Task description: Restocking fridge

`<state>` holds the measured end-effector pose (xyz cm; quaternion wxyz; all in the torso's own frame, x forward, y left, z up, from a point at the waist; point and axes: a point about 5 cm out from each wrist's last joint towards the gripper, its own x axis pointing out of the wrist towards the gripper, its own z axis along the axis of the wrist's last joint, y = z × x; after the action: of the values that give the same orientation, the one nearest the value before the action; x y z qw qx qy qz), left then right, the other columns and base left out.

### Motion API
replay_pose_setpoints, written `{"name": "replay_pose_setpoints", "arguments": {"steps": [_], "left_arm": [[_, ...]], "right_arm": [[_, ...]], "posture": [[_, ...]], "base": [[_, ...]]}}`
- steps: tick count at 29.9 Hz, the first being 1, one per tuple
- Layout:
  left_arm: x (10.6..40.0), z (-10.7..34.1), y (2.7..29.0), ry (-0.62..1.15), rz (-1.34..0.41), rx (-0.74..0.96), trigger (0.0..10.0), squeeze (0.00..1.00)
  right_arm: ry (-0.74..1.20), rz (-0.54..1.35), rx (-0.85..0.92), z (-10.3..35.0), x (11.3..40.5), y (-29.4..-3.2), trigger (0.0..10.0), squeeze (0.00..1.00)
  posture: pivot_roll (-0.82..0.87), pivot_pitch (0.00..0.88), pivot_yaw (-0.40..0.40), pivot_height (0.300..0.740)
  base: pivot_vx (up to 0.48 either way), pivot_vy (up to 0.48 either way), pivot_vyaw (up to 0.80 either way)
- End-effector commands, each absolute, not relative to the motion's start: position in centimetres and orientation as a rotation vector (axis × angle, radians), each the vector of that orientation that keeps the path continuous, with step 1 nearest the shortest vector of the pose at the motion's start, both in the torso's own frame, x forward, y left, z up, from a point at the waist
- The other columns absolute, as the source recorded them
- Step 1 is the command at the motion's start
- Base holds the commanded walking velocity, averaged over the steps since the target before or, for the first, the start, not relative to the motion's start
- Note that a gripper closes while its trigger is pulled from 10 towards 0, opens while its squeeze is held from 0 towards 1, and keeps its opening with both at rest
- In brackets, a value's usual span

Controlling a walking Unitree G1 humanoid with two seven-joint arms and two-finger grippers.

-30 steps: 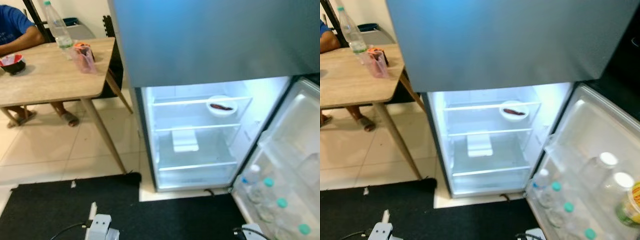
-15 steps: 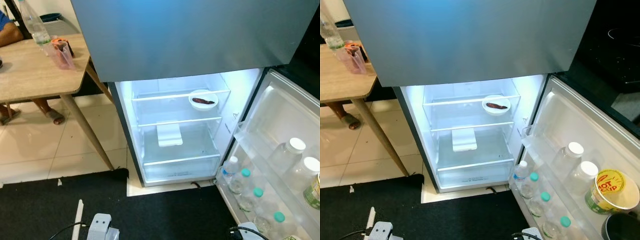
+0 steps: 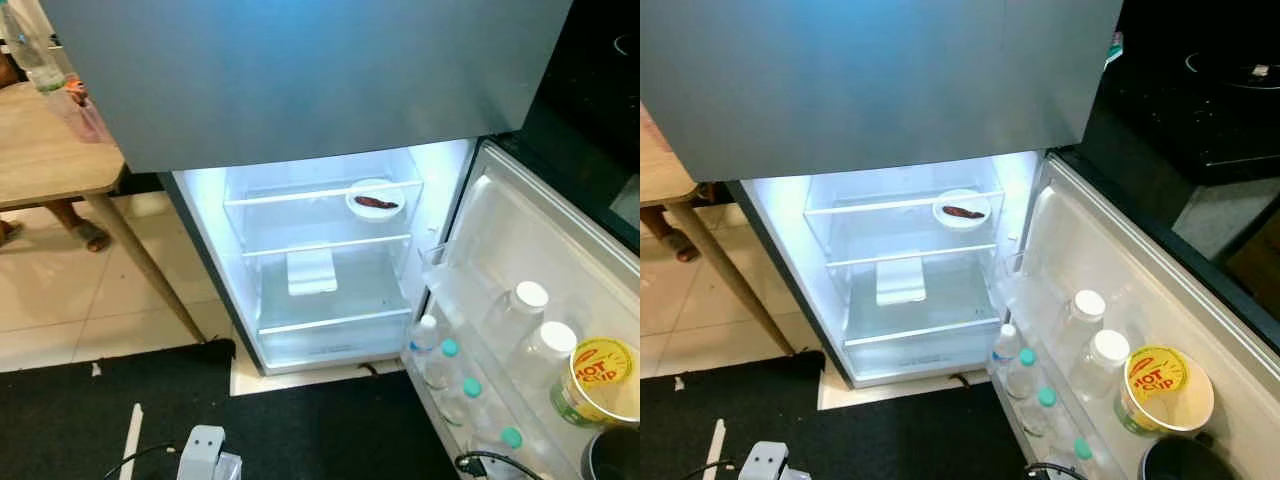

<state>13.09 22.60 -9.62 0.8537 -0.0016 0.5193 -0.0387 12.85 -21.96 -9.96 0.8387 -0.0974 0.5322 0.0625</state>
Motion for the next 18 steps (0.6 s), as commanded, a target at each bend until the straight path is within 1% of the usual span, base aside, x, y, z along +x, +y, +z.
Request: {"name": "replay_pose_setpoints", "arguments": {"steps": [1, 5, 7, 18], "left_arm": [[12.4, -9.8, 23.1, 1.113, -0.063, 0.0, 10.0, 0.0], [12.4, -9.8, 23.1, 1.115, -0.073, 0.006, 10.0, 0.0], [12.3, -9.8, 23.1, 1.116, -0.084, 0.006, 10.0, 0.0], [12.4, -9.7, 23.1, 1.117, -0.1, 0.02, 10.0, 0.0]], "right_arm": [[1.121, 0.152, -0.201, -10.1, 12.7, -21.5, 10.0, 0.0], [1.113, 0.179, -0.187, -10.0, 12.9, -21.1, 10.0, 0.0], [1.113, 0.193, -0.181, -10.1, 13.0, -20.8, 10.0, 0.0], [1.108, 0.226, -0.163, -10.0, 13.3, -20.2, 10.0, 0.0]], "posture": [[-0.02, 0.058, 0.023, 0.74], [-0.02, 0.056, 0.026, 0.74], [-0.01, 0.056, 0.026, 0.74], [-0.01, 0.046, 0.026, 0.74]], "base": [[0.0, 0.0, 0.0], [0.0, 0.0, 0.0], [0.247, 0.0, 0.0], [0.338, 0.0, 0.0]]}}
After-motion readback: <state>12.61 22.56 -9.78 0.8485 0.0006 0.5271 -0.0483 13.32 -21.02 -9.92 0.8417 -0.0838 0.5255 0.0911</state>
